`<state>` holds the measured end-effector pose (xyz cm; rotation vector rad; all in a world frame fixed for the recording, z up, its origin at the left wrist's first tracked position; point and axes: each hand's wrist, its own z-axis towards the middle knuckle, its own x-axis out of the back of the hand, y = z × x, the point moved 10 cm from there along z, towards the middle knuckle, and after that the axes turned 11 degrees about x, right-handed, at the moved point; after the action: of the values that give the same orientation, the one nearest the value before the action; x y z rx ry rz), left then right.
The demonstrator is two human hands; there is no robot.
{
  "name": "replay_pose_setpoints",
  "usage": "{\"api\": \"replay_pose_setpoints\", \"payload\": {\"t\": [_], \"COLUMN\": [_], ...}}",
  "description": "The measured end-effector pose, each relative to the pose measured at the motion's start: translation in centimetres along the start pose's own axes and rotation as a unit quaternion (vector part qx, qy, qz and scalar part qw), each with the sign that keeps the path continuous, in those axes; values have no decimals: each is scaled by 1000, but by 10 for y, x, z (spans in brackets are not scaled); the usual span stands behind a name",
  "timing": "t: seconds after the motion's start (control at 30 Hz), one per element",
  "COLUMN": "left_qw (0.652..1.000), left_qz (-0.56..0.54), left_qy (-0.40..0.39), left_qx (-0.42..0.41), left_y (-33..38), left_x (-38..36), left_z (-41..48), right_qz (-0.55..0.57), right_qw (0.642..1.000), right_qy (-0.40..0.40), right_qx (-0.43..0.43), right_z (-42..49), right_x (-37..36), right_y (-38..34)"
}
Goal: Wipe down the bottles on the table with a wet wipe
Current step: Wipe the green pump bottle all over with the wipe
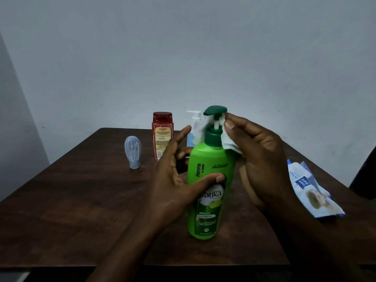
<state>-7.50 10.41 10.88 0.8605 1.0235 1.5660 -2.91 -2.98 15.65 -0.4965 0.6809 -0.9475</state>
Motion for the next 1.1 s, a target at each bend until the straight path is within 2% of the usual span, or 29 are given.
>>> {"api": "replay_pose_setpoints", "payload": {"t": [0.1,0.2,0.3,0.37,0.43,0.53,0.63,0.7,0.73,0.8,0.83,0.9,1.03,1.1], "left_qw": [999,997,996,996,996,997,997,997,997,997,997,997,997,997], "left_qz": [-27,-46,-52,-55,-50,-45,-51,-51,-51,-53,-53,-51,-52,-52], "left_qy": [-31,-59,-62,-60,-61,-54,-49,-46,-47,-50,-51,-55,-60,-61], "left_qx": [23,36,40,38,35,31,30,25,21,21,21,17,11,9], "left_y": [-2,-4,-5,-5,-6,-5,-5,-4,-4,-5,-6,-5,-2,-1], "left_x": [-4,-6,-6,-7,-8,-7,-6,-5,-5,-5,-5,-6,-6,-6], "left_z": [2,4,6,7,7,5,3,4,4,6,6,5,3,3], "right_qz": [39,108,193,230,193,83,2,-138,-239,-432,-494,-554,-580,-614], "right_qw": [992,954,919,909,922,961,977,972,952,877,840,793,761,721], "right_qy": [-79,-196,-253,-273,-294,-232,-198,-185,-189,-200,-202,-197,-197,-223], "right_qx": [-85,-197,-232,-217,-161,-121,-78,-39,-9,66,97,160,213,230], "right_z": [9,5,1,-6,-12,-14,-26,-39,-45,-57,-62,-68,-68,-69], "right_x": [-17,-40,-51,-51,-47,-31,-23,-18,-16,-19,-22,-29,-36,-42], "right_y": [14,26,27,23,16,18,16,10,5,-7,-12,-20,-22,-19]}}
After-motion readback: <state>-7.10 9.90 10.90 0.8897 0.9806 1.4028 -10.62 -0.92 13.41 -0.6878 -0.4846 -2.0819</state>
